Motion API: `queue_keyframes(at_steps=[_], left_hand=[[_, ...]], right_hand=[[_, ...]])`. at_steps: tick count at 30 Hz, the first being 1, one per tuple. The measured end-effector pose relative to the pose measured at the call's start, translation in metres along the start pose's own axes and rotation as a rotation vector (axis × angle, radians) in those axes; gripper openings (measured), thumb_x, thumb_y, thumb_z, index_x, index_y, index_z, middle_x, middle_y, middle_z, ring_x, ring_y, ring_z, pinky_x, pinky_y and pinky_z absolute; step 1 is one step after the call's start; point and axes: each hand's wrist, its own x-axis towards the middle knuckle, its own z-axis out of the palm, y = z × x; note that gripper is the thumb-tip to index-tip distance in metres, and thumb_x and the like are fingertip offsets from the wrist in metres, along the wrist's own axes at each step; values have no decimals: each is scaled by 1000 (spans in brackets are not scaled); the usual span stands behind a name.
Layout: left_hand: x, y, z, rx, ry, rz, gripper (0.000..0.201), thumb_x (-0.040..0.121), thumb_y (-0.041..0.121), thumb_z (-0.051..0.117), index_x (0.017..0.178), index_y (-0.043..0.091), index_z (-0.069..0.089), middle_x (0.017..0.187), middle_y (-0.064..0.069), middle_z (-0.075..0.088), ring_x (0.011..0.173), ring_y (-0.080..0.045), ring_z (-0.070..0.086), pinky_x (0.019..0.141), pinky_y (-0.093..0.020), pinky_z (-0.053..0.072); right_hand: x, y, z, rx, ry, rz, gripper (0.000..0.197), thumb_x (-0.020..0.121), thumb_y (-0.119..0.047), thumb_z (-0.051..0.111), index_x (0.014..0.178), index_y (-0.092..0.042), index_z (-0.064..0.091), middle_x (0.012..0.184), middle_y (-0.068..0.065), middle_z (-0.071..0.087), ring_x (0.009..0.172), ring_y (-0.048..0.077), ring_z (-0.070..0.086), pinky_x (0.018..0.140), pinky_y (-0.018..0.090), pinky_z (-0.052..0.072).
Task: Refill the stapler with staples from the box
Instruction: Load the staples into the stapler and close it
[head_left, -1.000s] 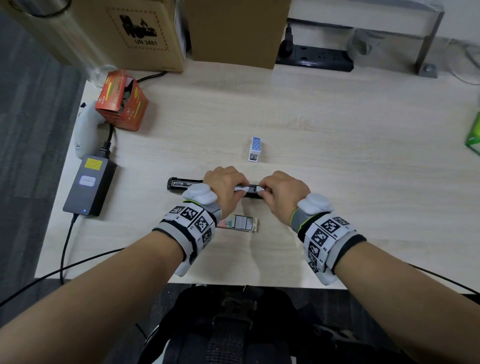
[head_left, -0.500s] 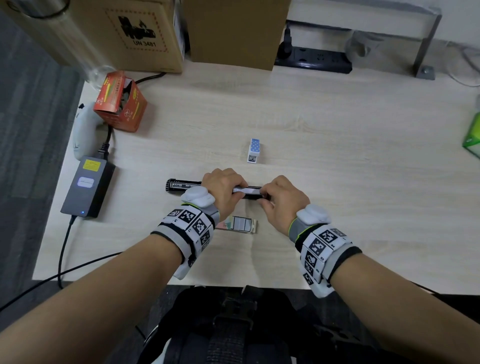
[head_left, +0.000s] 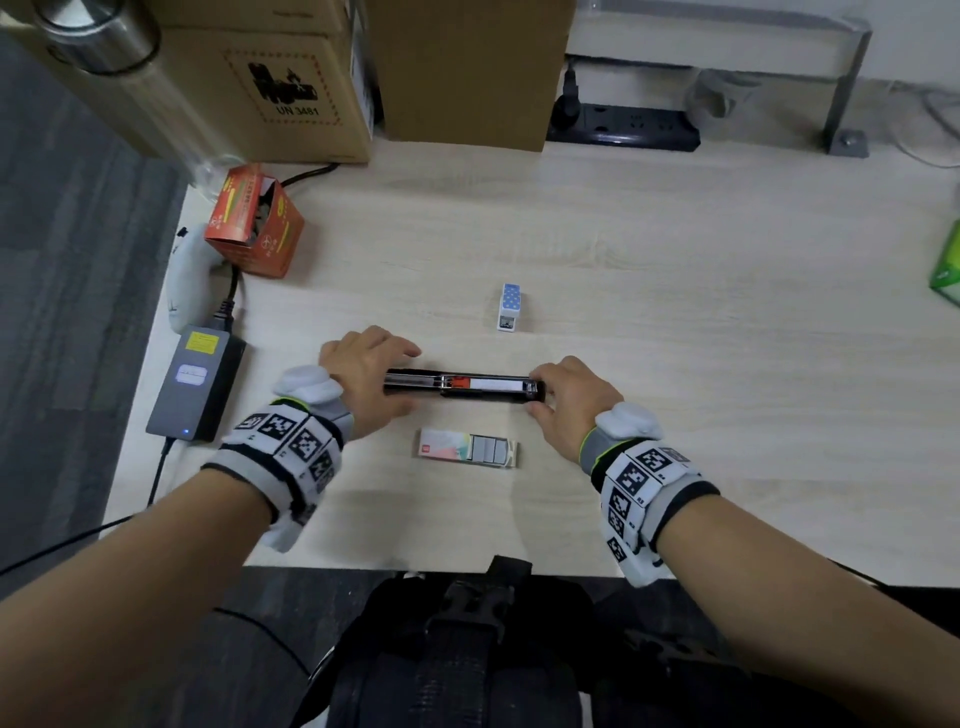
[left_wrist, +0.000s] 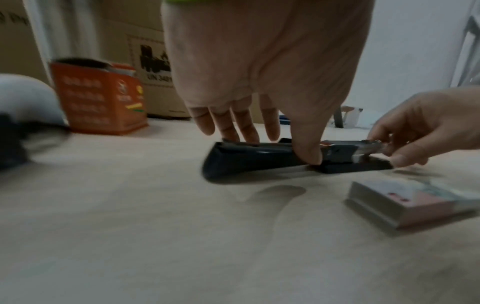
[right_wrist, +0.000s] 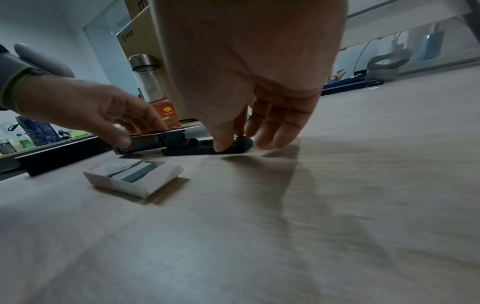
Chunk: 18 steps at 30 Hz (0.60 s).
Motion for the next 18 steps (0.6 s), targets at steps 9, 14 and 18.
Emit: queue_keyframes(at_steps=[9, 14, 18], left_hand=[[-7, -17, -41, 123, -114, -50, 20, 80, 29, 62, 99, 34, 61, 96, 4, 65, 86, -21, 54, 75, -35, 39], [-11, 20, -68, -97, 87, 143, 27, 71, 20, 76, 97, 19, 67, 91, -2, 67, 84, -24, 59, 76, -38, 48], [1, 74, -46, -224, 102, 268, 31, 67, 27, 80, 94, 18, 68, 89, -3, 67, 83, -21, 61, 75, -33, 49]], right_hand=[[2, 2, -1, 24, -18, 3, 22, 89, -31, 59, 109, -22, 58, 107, 4, 54, 85, 27, 57, 72, 30, 43], [1, 7, 1, 44, -17, 3, 24, 90, -31, 57, 113, -23, 58, 109, 4, 54, 89, 27, 57, 72, 29, 42], [0, 8, 5, 70, -5, -8, 23, 89, -28, 56, 112, -27, 58, 107, 3, 54, 89, 30, 58, 71, 32, 45]])
